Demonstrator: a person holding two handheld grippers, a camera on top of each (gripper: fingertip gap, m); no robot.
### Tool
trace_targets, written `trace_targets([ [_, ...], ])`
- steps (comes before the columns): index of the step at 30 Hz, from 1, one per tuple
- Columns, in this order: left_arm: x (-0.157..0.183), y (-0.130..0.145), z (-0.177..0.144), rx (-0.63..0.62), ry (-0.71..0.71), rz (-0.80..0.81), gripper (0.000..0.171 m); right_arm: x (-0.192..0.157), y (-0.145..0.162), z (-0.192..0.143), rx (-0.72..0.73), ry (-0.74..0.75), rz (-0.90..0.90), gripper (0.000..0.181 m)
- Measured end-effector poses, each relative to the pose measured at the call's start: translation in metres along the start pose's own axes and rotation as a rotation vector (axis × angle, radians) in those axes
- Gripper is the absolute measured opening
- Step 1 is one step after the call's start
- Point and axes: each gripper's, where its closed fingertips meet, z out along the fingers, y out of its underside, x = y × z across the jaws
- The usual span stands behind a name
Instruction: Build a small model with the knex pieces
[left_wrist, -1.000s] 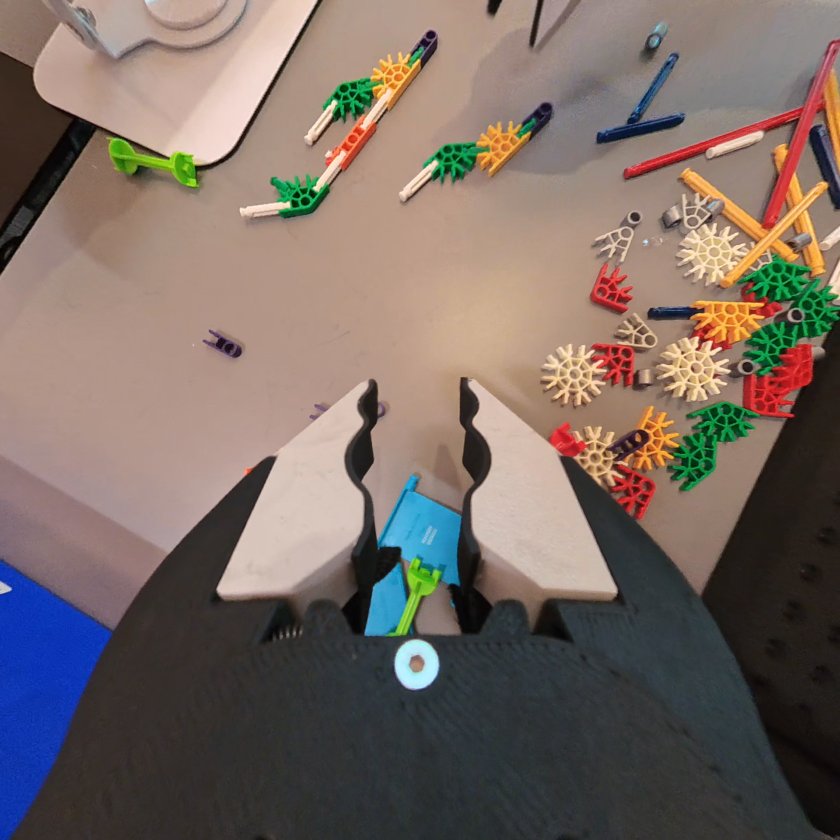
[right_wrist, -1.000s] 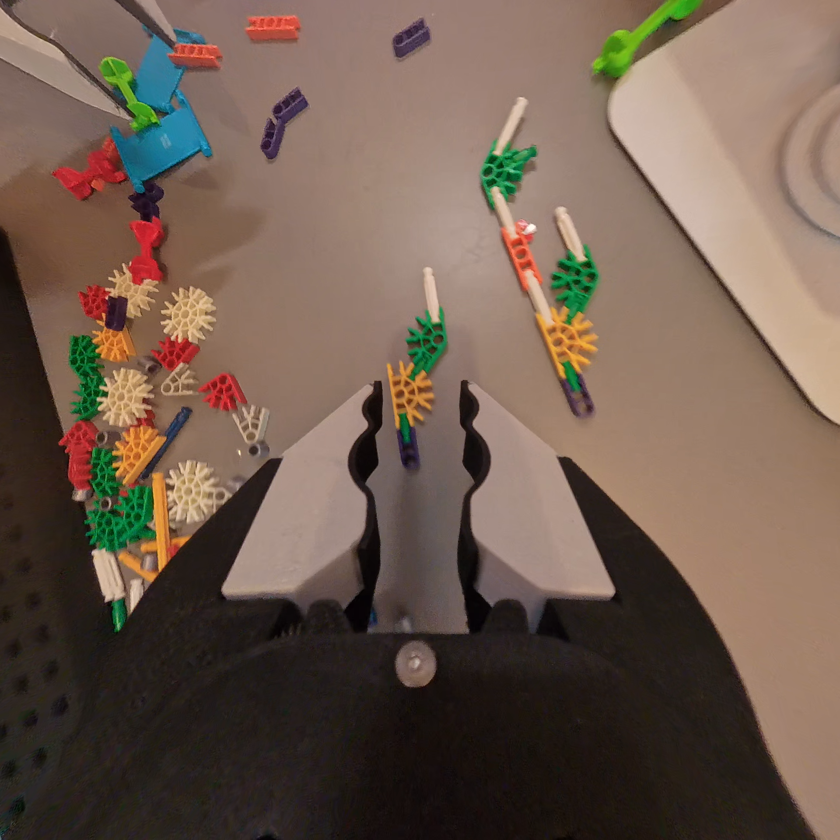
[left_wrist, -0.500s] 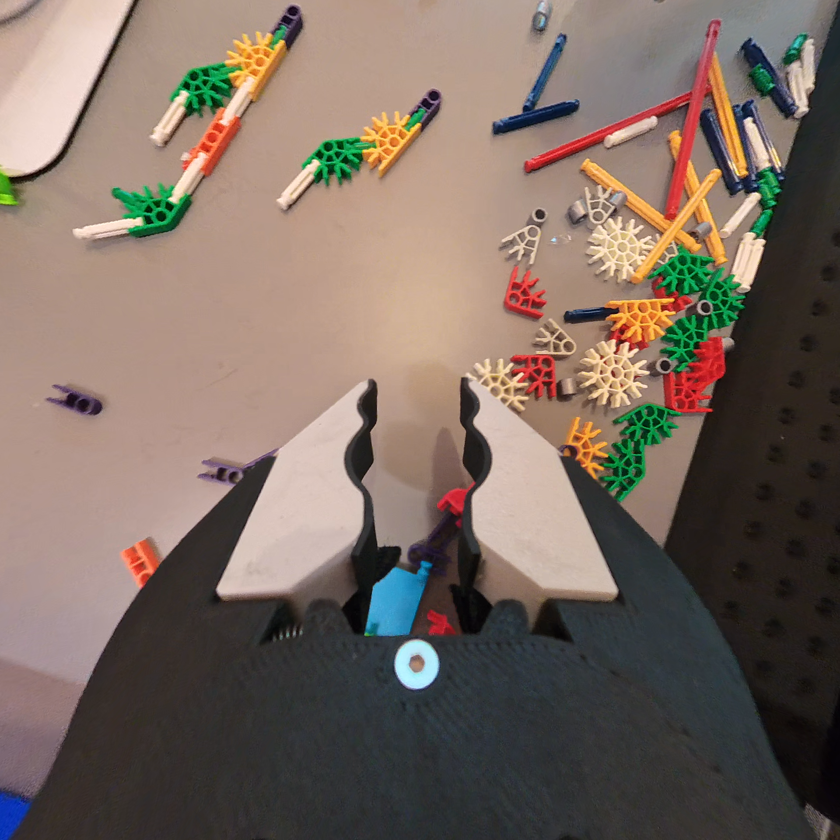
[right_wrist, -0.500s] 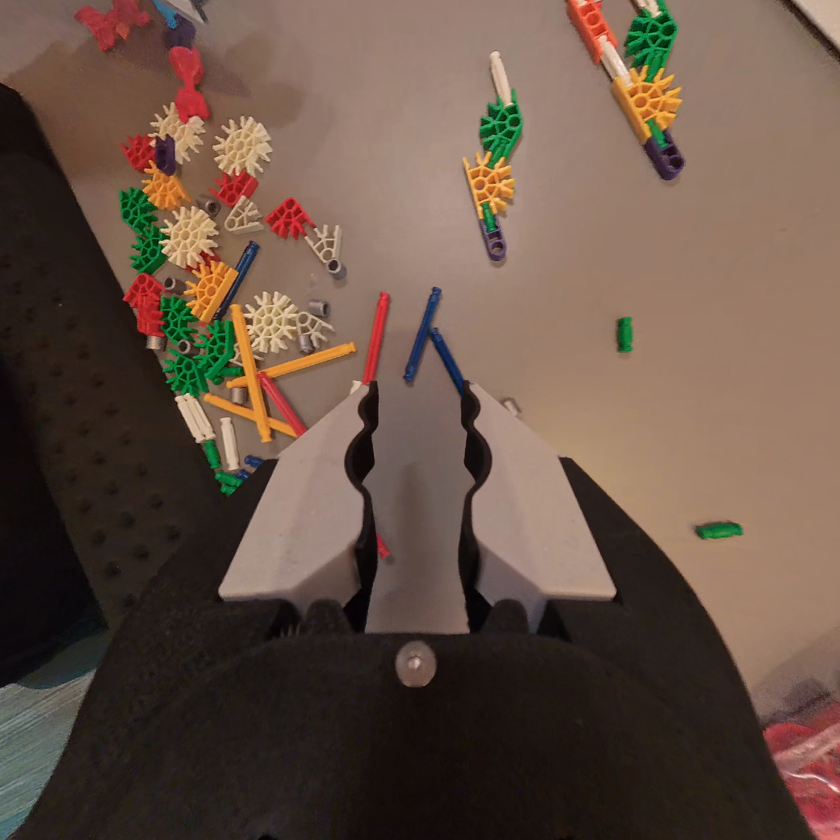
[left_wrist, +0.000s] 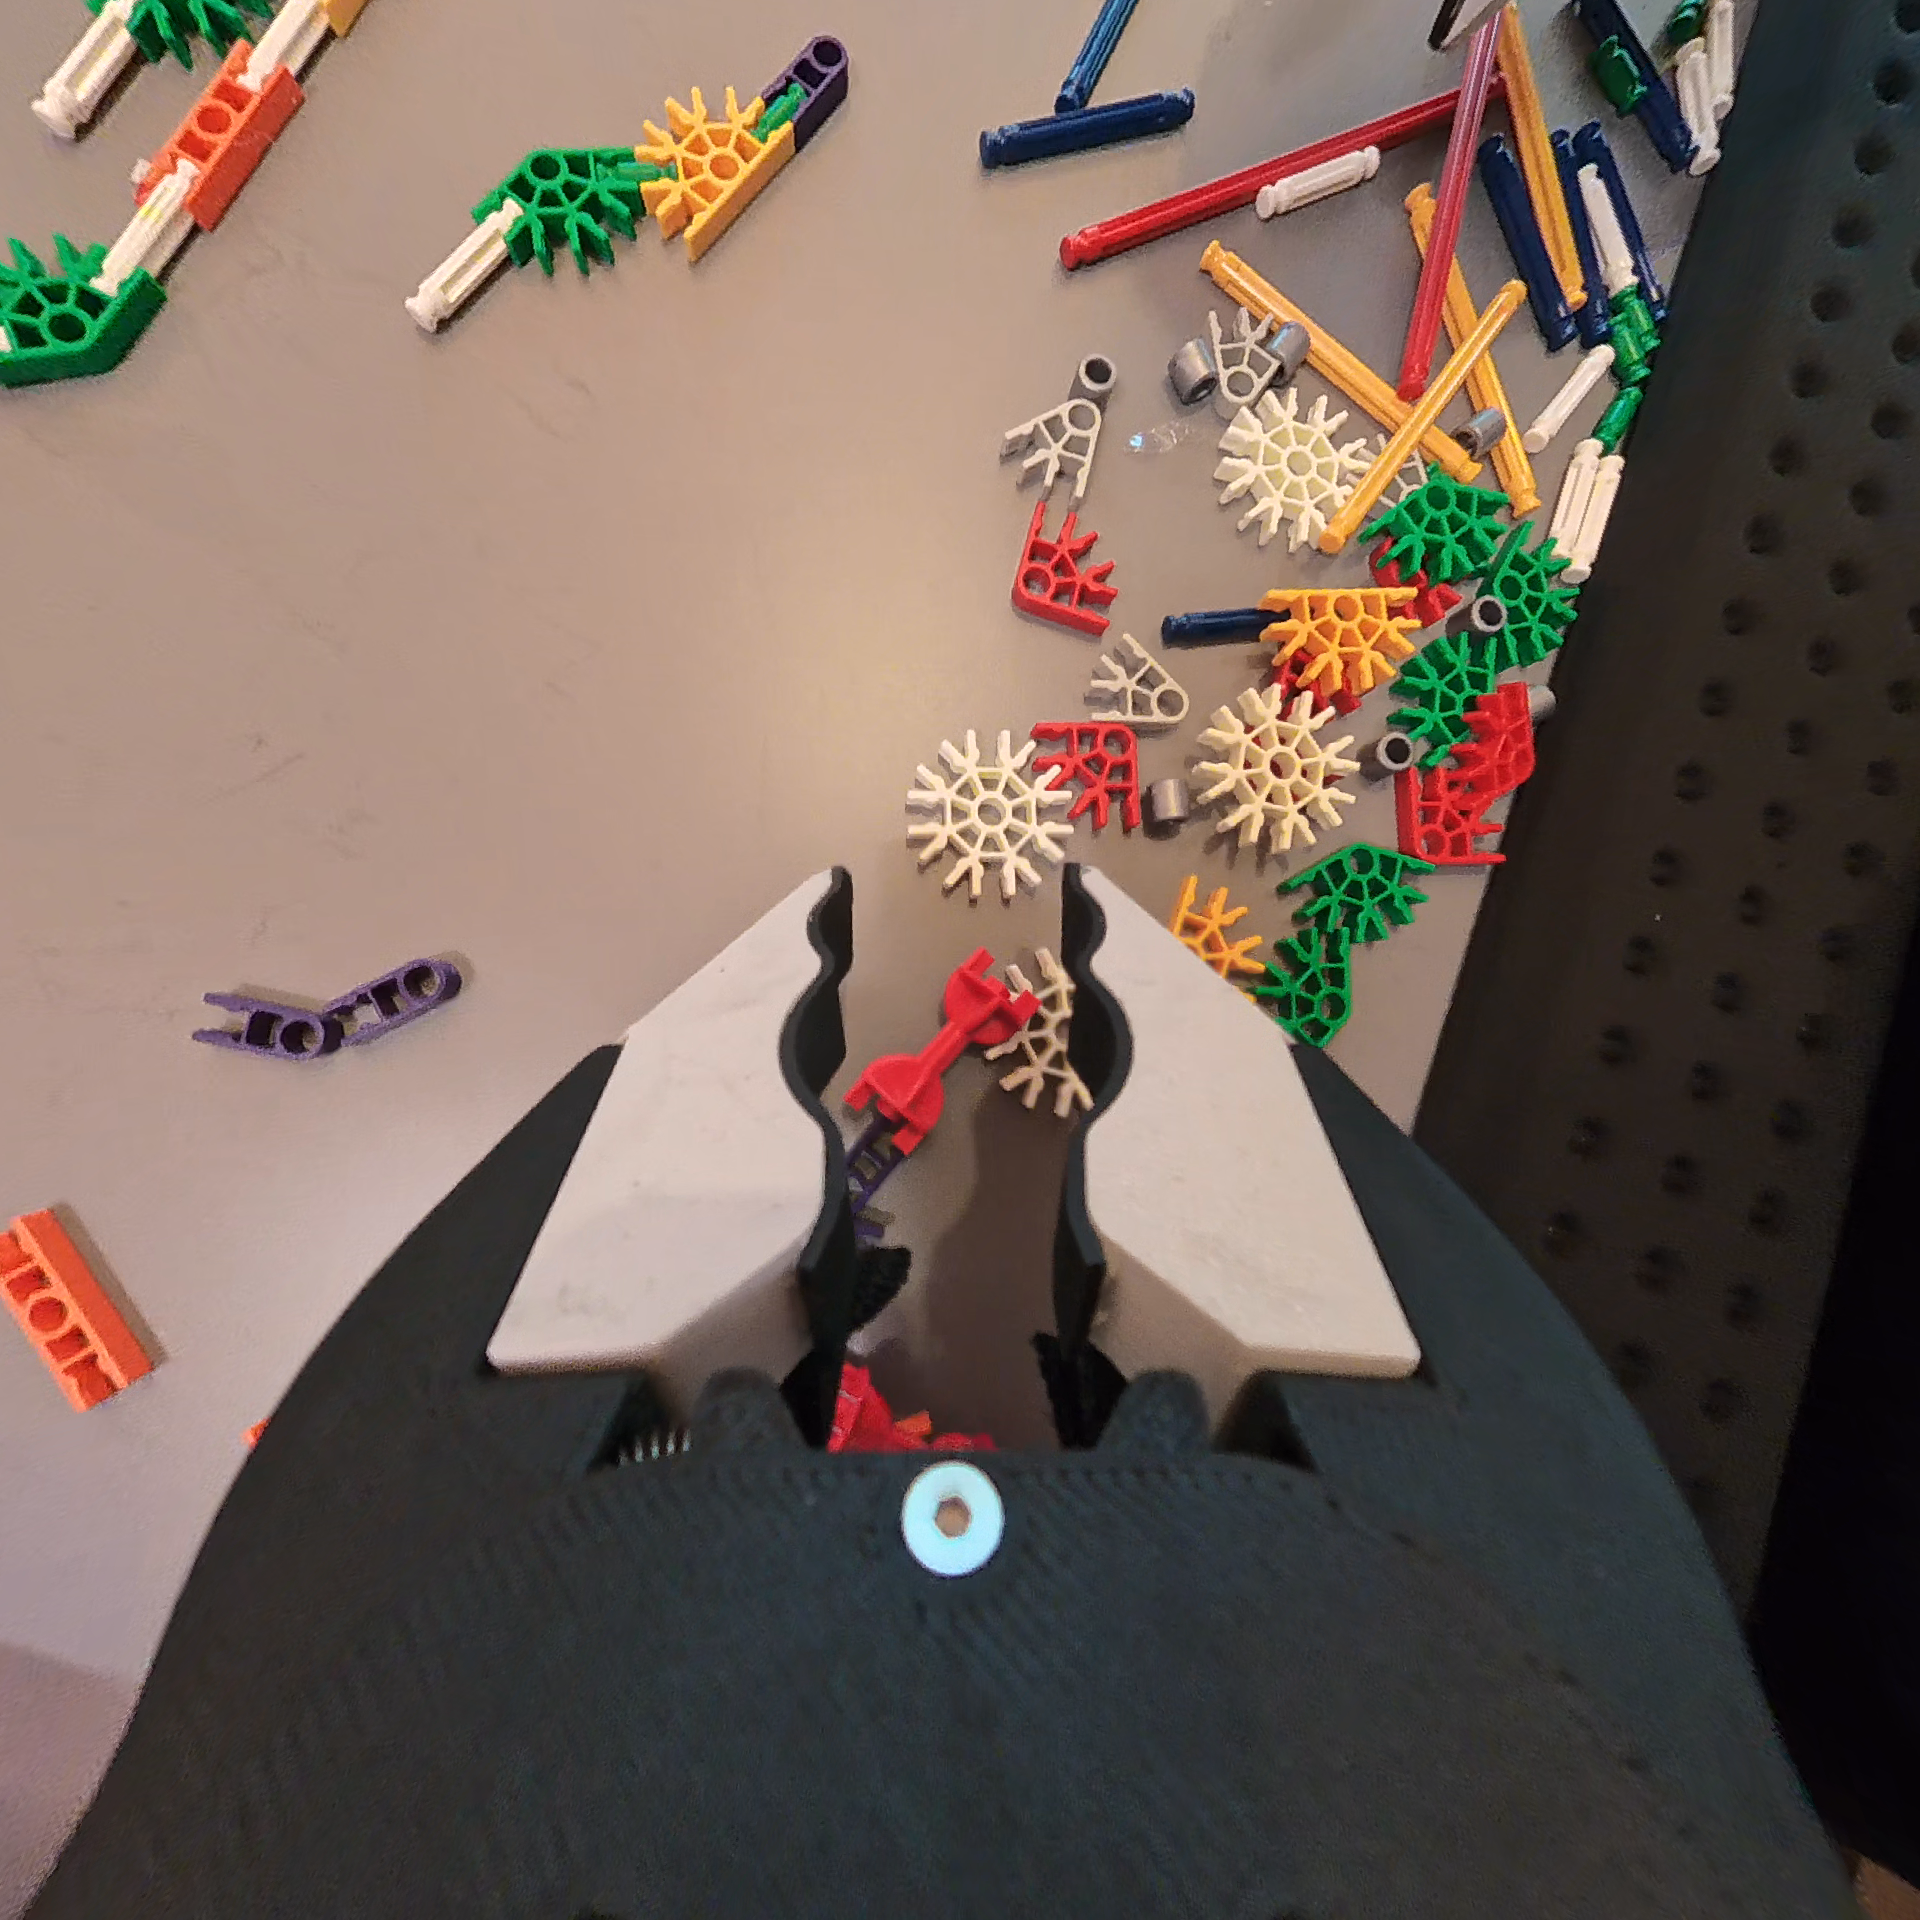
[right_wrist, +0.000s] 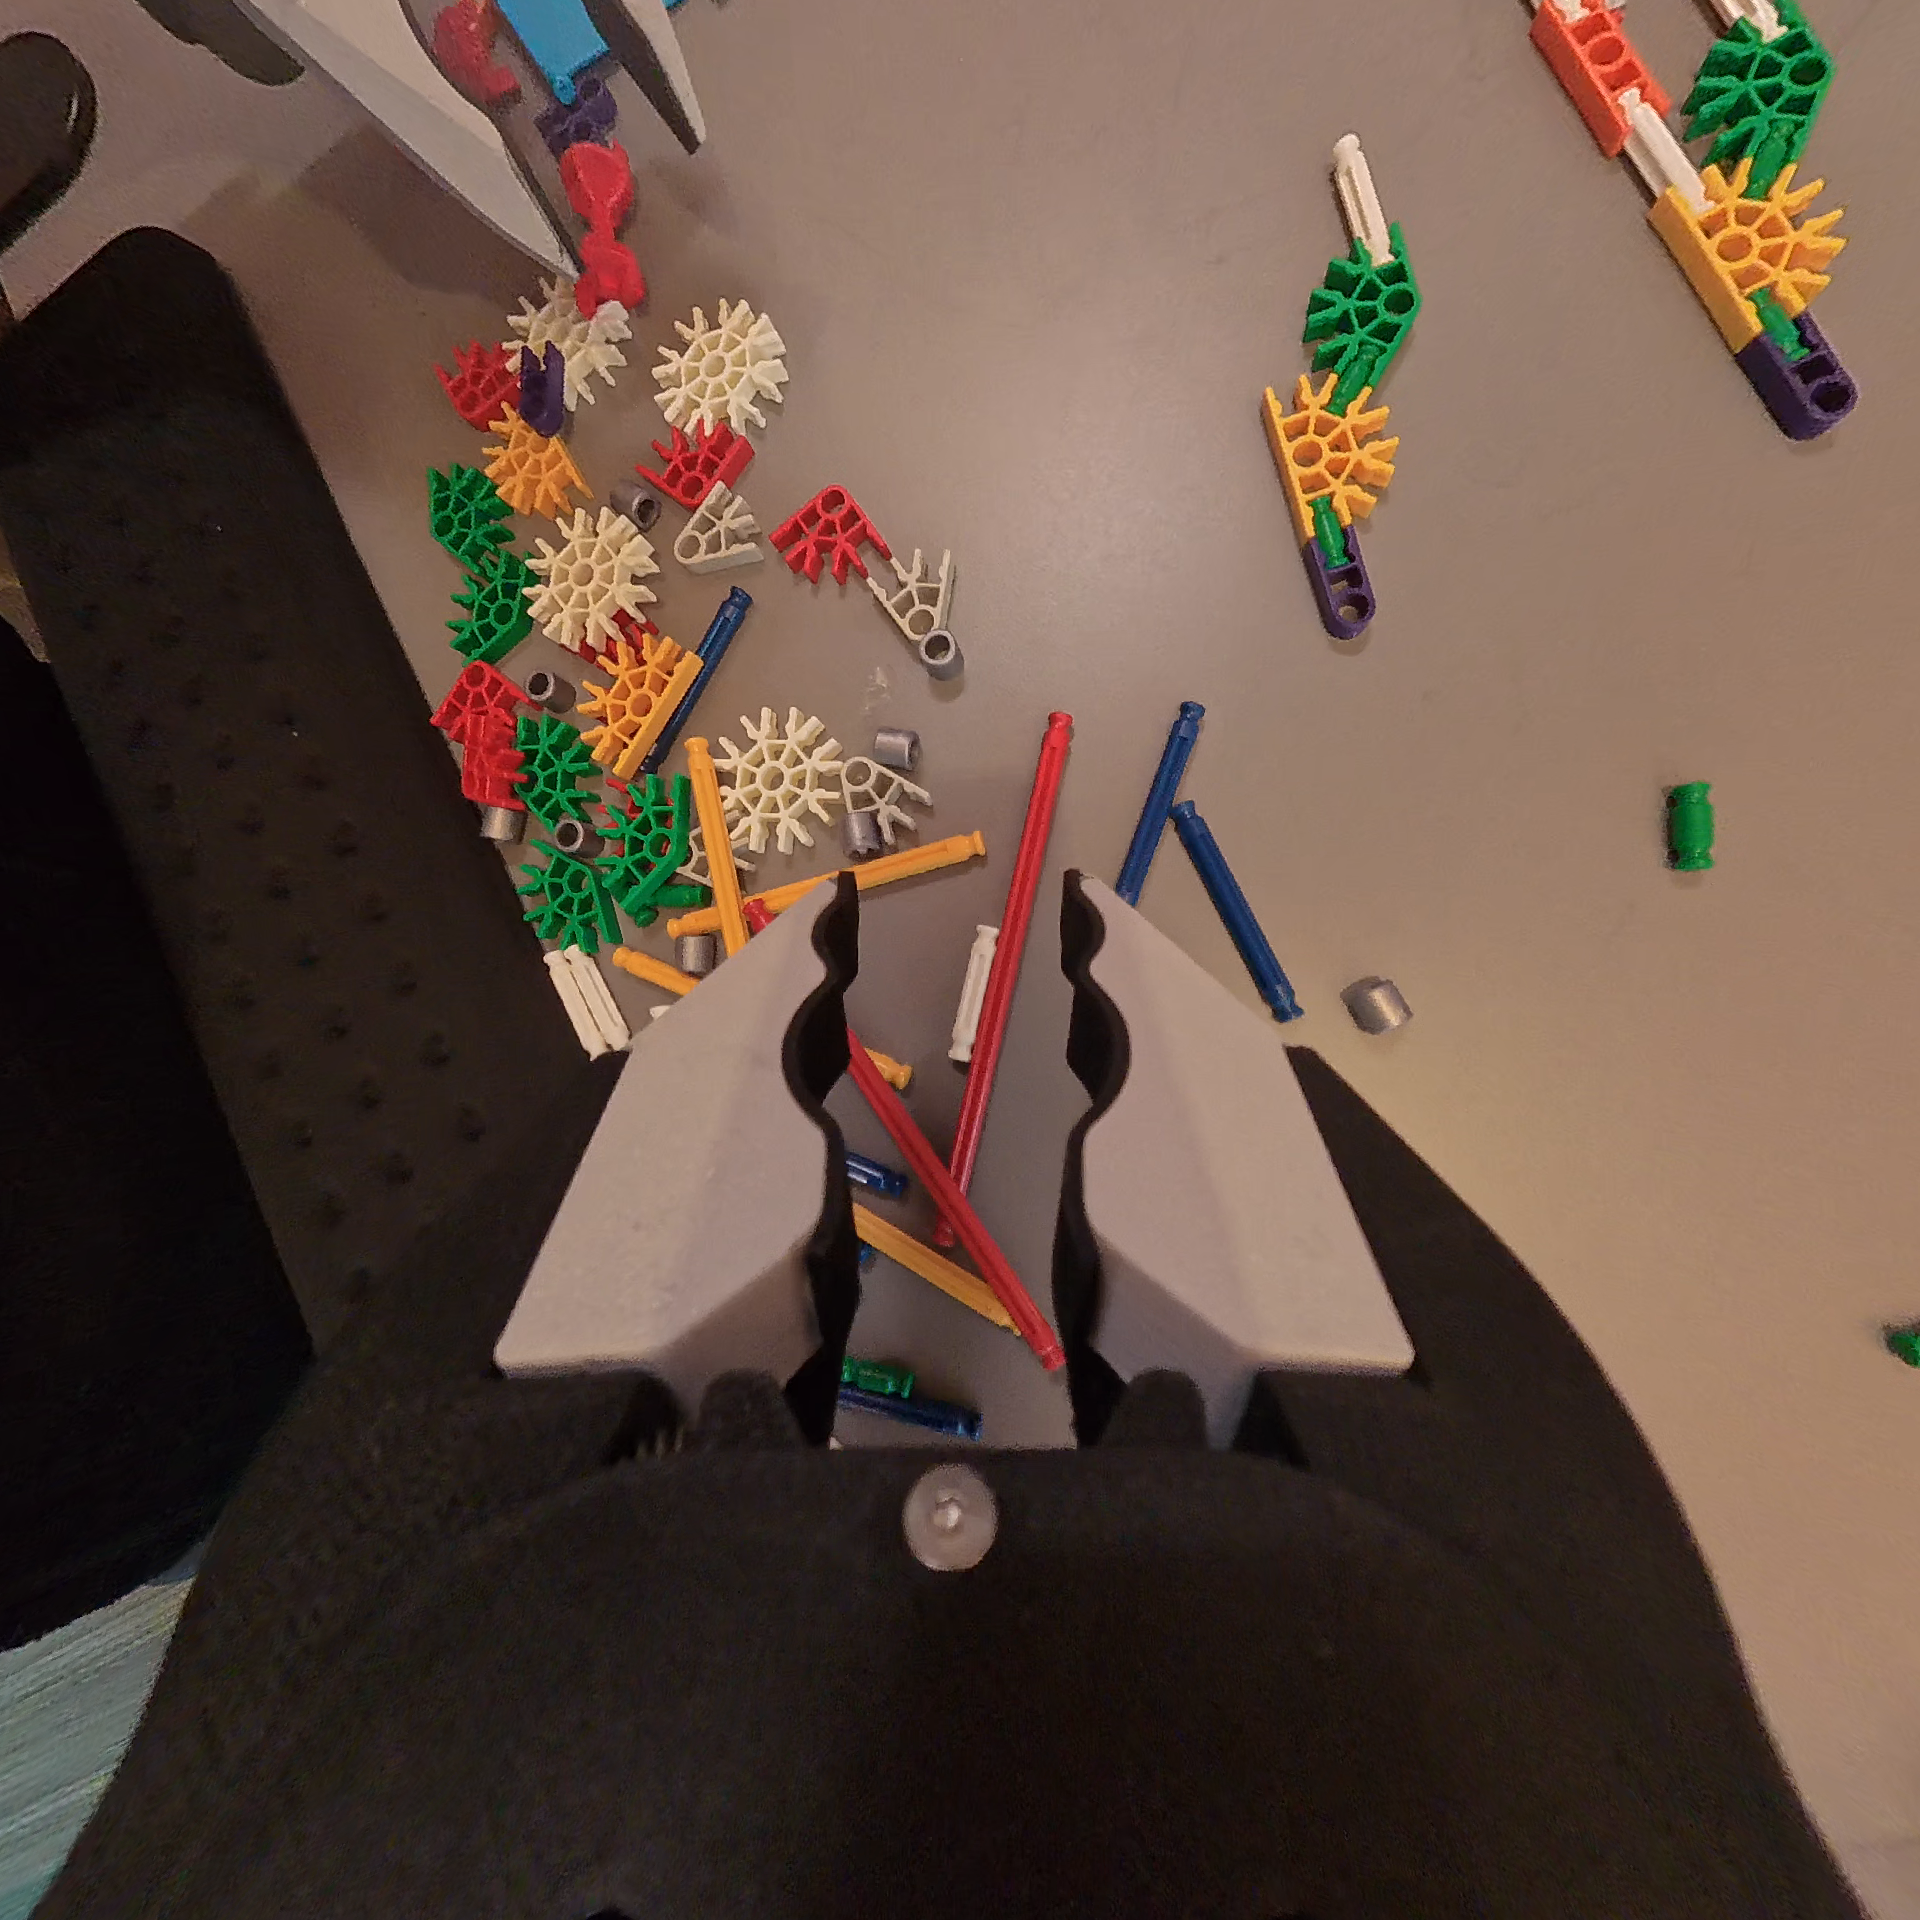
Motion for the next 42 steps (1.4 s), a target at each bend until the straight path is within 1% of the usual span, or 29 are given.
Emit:
trace_targets([
  [4,0.004,0.005,-0.005,0.003,0.0,-0.006,0.038,-0.005,-0.003,0.003,-0.012,0.004,-0.018,0.037],
  [7,0.007,0.008,-0.007,0.01,0.004,-0.006,0.037,-0.011,-0.002,0.005,-0.024,-0.002,-0.025,0.034],
  [9,0.01,0.009,-0.008,0.01,0.007,0.003,0.036,-0.013,0.002,0.006,-0.037,0.006,-0.03,0.03],
  [13,0.016,0.009,-0.006,0.006,0.02,0.016,0.036,-0.028,0.013,0.008,-0.065,-0.025,-0.047,0.019],
  [18,0.02,0.006,-0.003,0.008,0.038,0.031,0.036,-0.044,0.027,0.013,-0.105,-0.037,-0.06,0.017],
  [22,0.021,0.005,-0.001,0.003,0.045,0.044,0.036,-0.057,0.036,0.008,-0.106,-0.054,-0.053,0.014],
  [24,0.021,0.004,0.0,0.006,0.049,0.044,0.036,-0.069,0.042,0.006,-0.113,-0.089,-0.065,0.007],
  [25,0.021,0.003,0.0,0.007,0.051,0.044,0.036,-0.071,0.046,0.007,-0.125,-0.083,-0.067,0.006],
  [30,0.02,0.0,0.002,0.013,0.059,0.048,0.036,-0.073,0.064,0.023,-0.195,-0.032,-0.074,0.004],
  [33,0.021,-0.001,0.003,0.013,0.063,0.052,0.036,-0.076,0.068,0.029,-0.202,-0.023,-0.079,0.0],
  [42,0.013,-0.003,0.002,0.031,0.047,0.041,0.036,-0.075,0.064,0.027,-0.16,-0.025,-0.062,0.0],
])
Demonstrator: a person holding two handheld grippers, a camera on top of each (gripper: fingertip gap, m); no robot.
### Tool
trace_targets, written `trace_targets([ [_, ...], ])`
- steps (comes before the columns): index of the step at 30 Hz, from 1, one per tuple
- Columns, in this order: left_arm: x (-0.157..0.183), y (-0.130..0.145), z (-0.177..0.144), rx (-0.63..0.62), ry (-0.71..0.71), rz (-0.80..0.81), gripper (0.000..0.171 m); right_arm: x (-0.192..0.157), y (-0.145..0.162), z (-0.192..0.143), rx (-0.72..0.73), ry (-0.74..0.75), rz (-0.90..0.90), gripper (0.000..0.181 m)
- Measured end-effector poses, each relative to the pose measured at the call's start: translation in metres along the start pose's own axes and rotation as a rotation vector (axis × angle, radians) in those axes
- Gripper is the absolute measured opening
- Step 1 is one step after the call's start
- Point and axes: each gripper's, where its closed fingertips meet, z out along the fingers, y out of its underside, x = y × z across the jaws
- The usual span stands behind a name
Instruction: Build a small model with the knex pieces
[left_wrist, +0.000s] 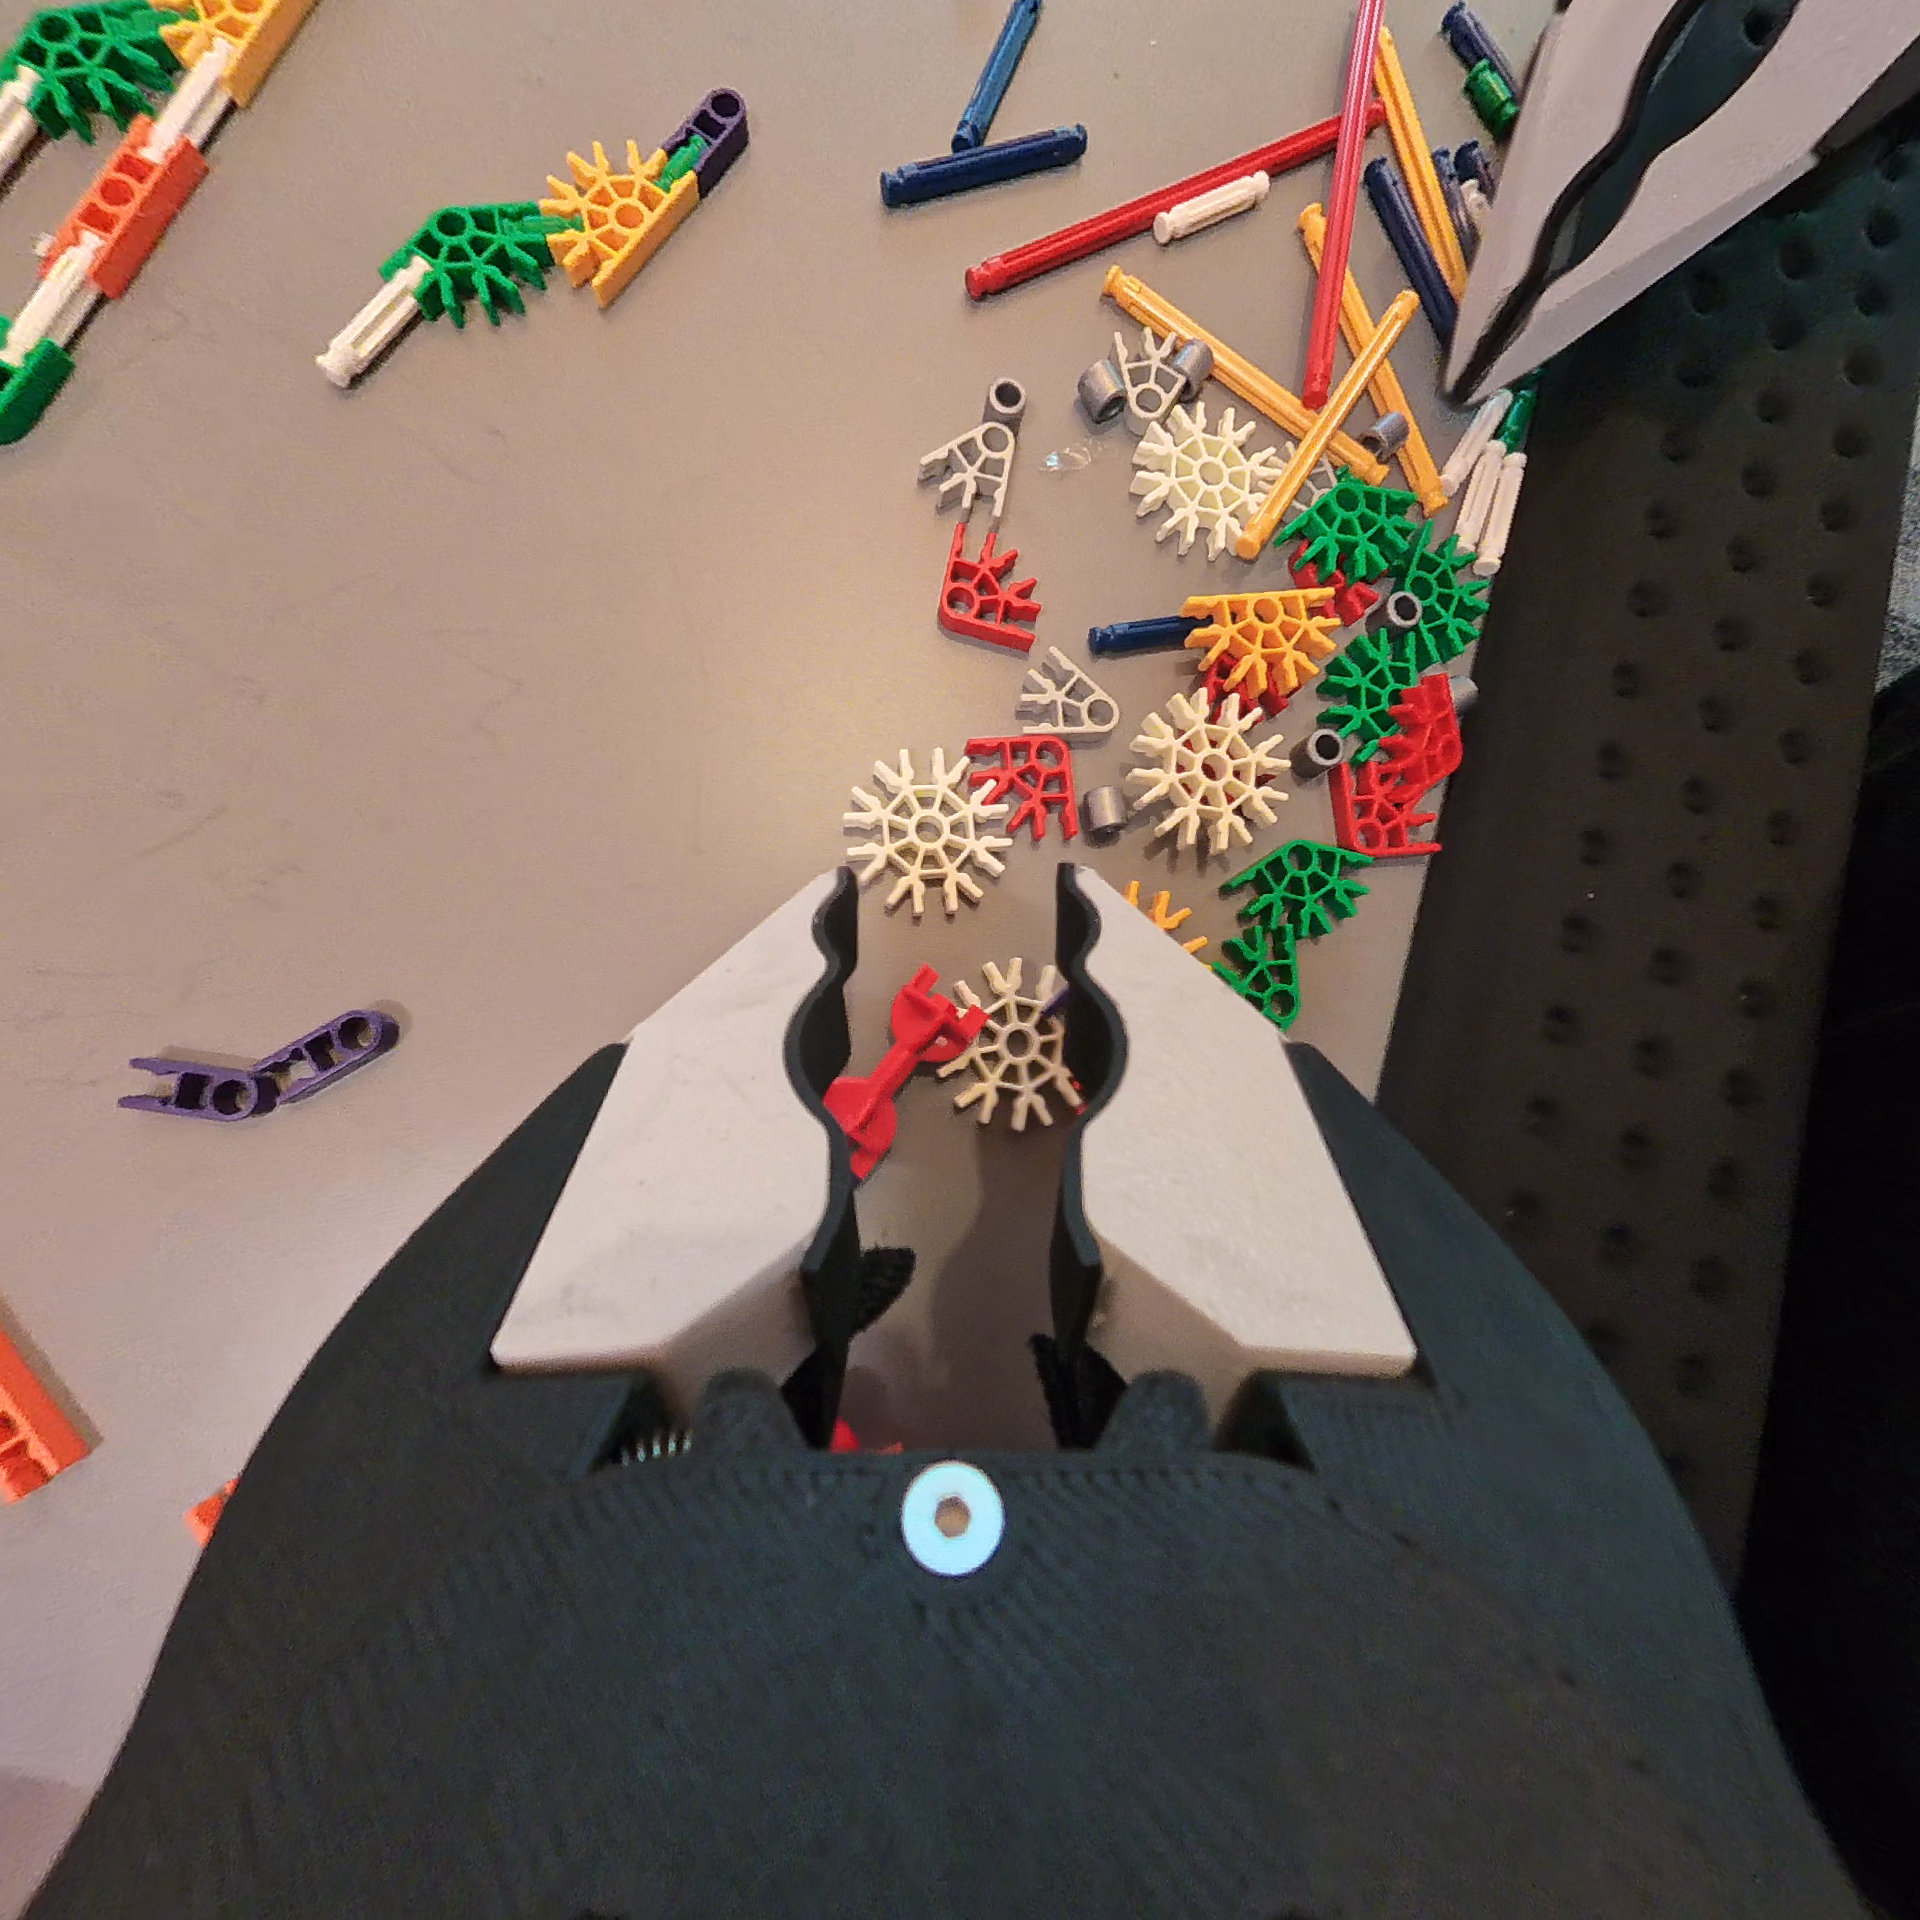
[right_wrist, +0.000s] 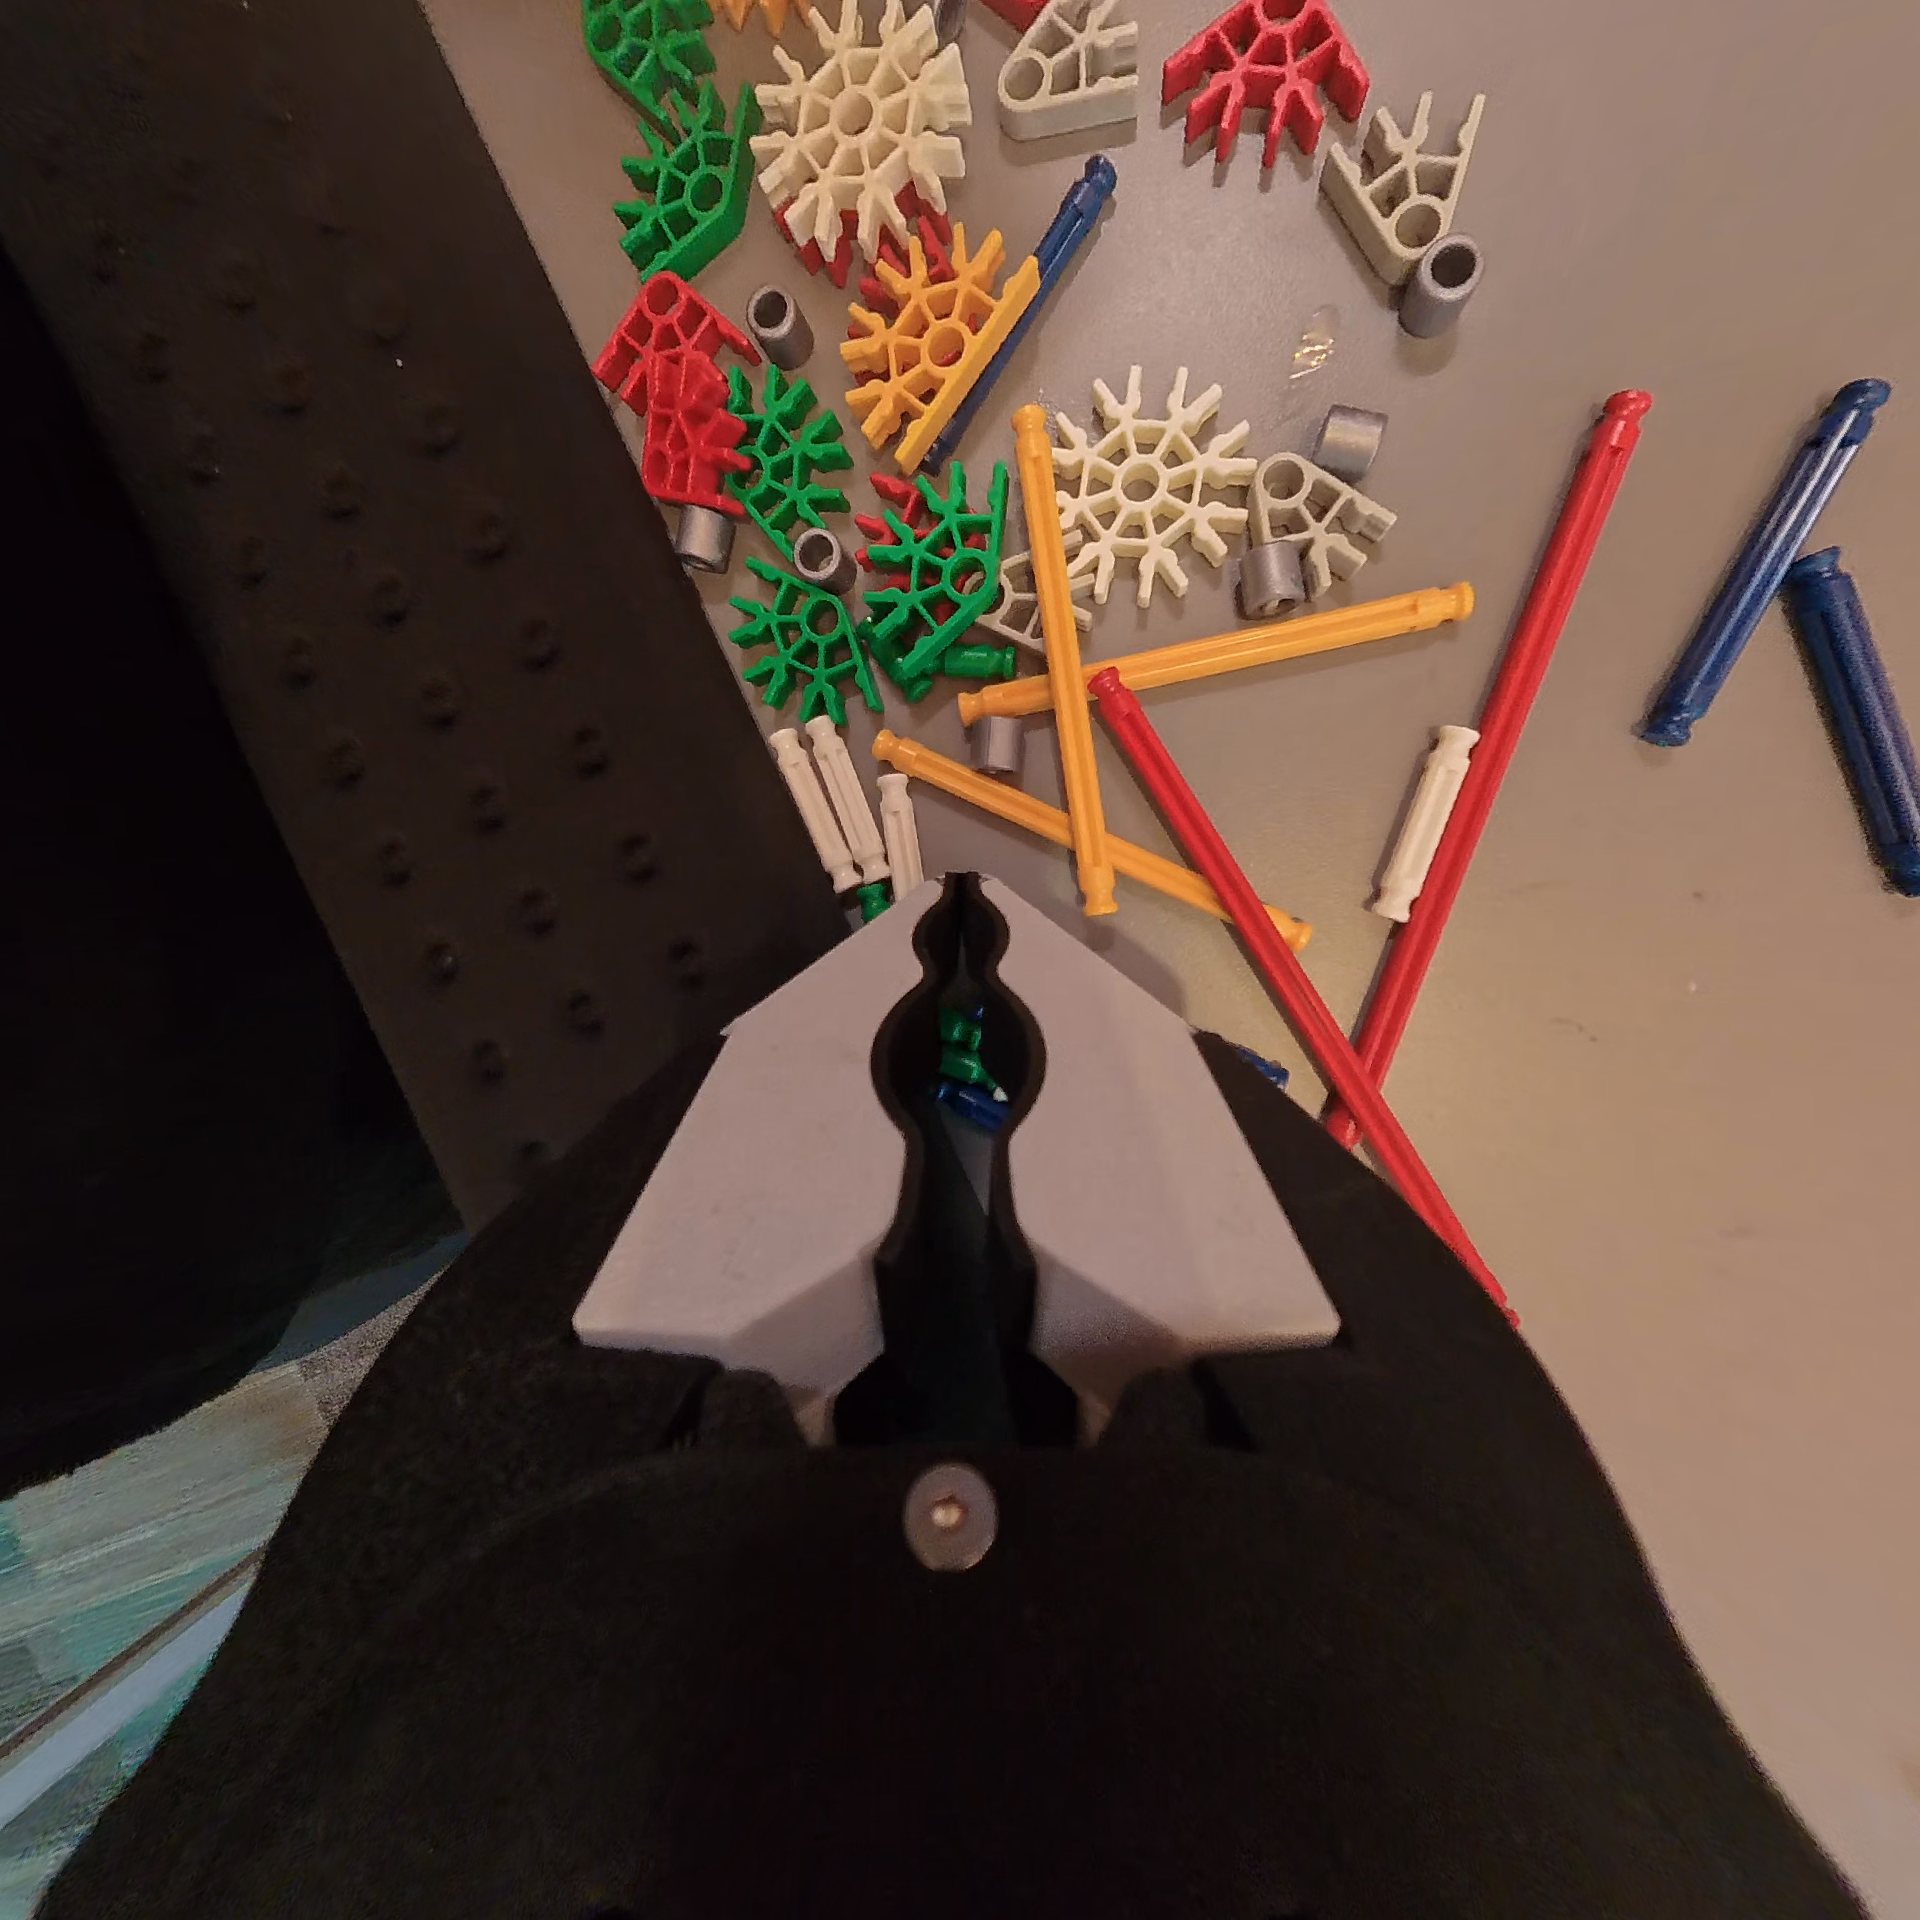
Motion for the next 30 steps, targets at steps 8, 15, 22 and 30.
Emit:
trace_targets([
  [8,-0.006,-0.026,-0.003,0.078,-0.016,0.024,0.034,0.009,-0.038,-0.037,0.157,0.013,0.016,0.0],
  [15,0.018,-0.085,0.005,0.236,0.074,0.068,0.031,0.038,-0.099,-0.046,0.242,0.117,-0.13,0.0],
  [22,0.032,-0.087,0.02,0.186,0.098,0.135,0.029,0.019,-0.081,-0.042,0.14,-0.025,-0.122,0.002],
  [30,0.032,-0.067,0.028,0.162,0.121,0.08,0.031,-0.007,-0.006,-0.013,-0.043,-0.03,-0.043,0.012],
])
